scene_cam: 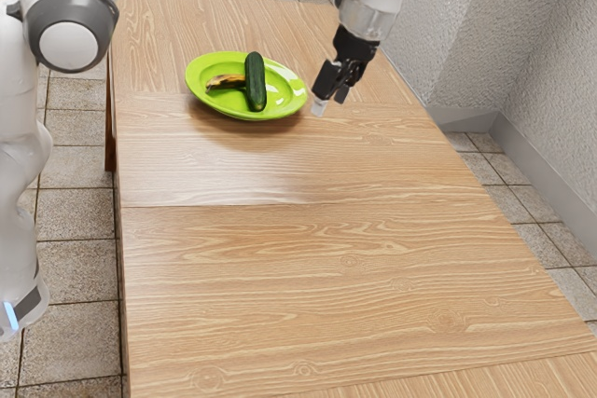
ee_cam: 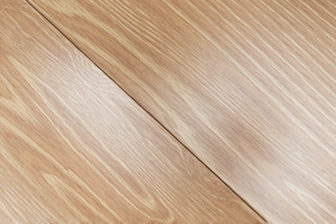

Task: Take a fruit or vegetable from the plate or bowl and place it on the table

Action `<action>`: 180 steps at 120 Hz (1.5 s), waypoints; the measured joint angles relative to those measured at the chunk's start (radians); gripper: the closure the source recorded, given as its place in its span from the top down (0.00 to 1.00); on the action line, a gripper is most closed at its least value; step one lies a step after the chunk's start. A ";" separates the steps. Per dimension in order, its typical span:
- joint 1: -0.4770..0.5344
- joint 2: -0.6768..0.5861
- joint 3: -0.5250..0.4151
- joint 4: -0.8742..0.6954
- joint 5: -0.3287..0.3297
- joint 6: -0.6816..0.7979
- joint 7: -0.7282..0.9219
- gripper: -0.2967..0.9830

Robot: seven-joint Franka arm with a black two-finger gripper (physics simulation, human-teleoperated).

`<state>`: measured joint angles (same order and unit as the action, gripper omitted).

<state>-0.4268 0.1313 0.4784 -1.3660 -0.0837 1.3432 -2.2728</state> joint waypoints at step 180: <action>0.554 -0.289 -0.264 -0.402 0.223 0.135 0.682 0.77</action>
<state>0.1268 -0.1579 0.2143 -1.7682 0.1394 1.4785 -1.5908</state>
